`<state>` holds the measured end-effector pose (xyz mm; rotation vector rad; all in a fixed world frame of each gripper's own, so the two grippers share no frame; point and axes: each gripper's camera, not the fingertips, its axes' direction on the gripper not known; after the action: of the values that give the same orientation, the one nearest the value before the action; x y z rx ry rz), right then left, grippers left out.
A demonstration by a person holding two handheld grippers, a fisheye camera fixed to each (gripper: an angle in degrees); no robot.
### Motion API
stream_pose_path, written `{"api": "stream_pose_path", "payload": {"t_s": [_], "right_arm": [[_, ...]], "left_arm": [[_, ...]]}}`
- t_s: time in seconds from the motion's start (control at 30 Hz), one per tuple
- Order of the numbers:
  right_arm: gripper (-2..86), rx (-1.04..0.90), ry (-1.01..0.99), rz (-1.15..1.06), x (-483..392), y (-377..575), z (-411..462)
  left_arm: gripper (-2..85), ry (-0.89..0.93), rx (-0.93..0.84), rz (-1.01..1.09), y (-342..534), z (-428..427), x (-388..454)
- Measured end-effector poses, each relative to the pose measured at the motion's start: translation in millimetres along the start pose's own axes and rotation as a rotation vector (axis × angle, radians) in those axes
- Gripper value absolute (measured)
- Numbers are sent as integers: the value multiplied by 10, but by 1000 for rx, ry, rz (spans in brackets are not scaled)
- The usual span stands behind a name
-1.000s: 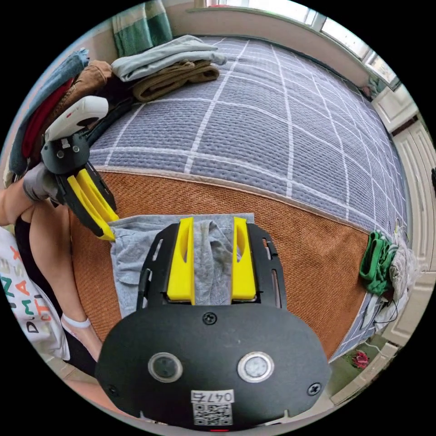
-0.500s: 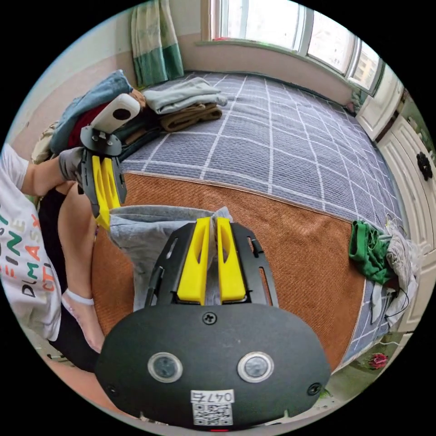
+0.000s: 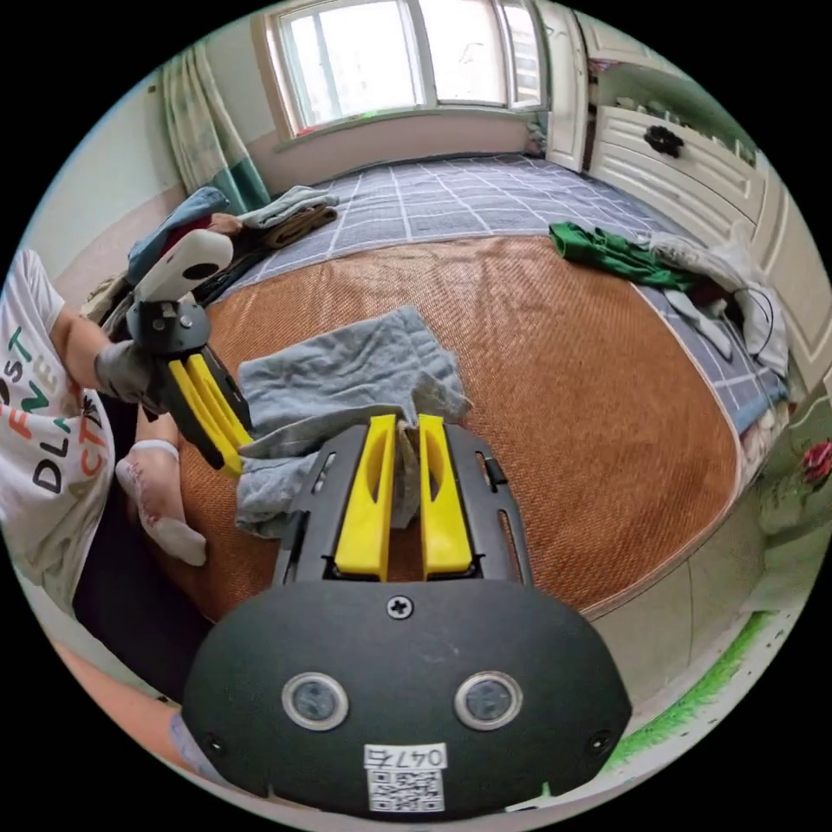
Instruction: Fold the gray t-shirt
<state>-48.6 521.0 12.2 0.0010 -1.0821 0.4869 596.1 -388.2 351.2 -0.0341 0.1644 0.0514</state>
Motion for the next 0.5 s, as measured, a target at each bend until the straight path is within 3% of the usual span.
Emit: {"api": "stream_pose_path", "payload": {"t_s": [0.17, 0.37, 0.5], "right_arm": [[57, 192, -13, 328, 77, 782, -441], [103, 134, 0, 549, -613, 999, -325], [123, 130, 136, 733, -832, 1008, 9]], "left_arm": [[-3, -89, 42, 4, -97, -246, 365], [-4, -81, 79, -8, -265, -637, 545], [-5, -81, 94, -8, -347, -795, 662]]}}
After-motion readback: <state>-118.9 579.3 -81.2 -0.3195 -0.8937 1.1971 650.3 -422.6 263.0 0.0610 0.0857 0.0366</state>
